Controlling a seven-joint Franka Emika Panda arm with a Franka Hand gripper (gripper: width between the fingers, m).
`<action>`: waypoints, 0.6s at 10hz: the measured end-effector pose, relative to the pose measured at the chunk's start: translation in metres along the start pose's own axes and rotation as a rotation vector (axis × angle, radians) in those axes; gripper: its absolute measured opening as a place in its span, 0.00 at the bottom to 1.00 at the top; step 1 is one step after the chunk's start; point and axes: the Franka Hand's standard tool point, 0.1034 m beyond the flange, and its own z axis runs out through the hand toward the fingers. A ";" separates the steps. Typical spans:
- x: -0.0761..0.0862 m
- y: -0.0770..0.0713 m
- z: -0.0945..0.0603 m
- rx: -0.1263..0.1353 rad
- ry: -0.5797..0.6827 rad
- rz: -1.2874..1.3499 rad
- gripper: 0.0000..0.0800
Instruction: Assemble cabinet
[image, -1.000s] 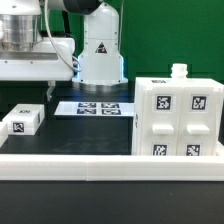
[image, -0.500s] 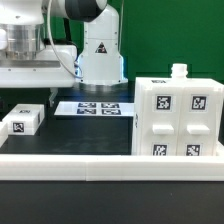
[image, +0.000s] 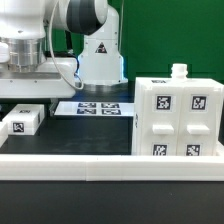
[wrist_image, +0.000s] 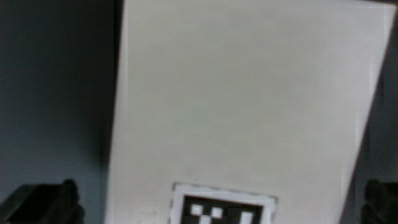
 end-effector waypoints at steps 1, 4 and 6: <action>0.000 -0.001 0.000 0.000 0.000 -0.002 0.99; 0.001 -0.001 0.000 0.000 0.000 -0.002 0.70; 0.001 -0.001 0.000 0.000 0.000 -0.002 0.70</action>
Offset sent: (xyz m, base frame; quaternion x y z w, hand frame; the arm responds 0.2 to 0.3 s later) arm 0.0000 0.0000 0.0000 0.0000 0.0000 0.0000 1.0000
